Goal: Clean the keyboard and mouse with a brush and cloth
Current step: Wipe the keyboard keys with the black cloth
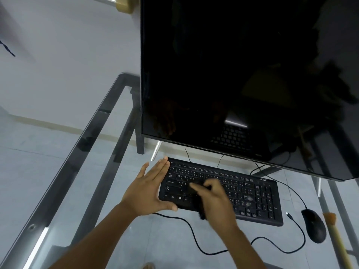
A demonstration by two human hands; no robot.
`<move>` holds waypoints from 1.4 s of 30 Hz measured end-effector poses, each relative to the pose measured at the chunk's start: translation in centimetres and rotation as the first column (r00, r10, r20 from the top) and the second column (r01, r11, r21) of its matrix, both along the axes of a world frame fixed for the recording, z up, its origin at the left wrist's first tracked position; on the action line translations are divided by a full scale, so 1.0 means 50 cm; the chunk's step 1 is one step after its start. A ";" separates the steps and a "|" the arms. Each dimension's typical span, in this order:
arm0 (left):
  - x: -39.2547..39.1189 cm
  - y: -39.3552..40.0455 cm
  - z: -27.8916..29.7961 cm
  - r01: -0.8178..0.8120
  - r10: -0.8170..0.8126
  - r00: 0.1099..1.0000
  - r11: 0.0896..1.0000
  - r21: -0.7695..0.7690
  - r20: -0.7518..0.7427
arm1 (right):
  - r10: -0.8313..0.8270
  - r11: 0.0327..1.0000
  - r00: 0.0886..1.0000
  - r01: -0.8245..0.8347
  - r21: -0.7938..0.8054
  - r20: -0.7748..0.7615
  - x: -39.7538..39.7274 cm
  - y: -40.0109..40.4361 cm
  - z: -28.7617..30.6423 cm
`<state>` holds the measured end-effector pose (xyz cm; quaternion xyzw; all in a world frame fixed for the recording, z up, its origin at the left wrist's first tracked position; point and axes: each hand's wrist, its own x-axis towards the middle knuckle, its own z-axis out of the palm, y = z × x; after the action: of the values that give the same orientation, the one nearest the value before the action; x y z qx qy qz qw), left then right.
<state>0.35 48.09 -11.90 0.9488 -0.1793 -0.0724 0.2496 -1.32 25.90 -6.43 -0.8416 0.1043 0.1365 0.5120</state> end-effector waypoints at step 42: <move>-0.005 -0.006 -0.003 -0.045 0.049 0.998 0.992 -0.118 0.031 | 0.112 0.958 0.994 -0.107 -0.266 0.006 0.053 0.157 0.016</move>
<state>0.09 47.76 -12.07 0.9375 -0.1652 -0.0399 0.3037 1.32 33.73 -5.65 -0.9083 0.0696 0.1407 0.3877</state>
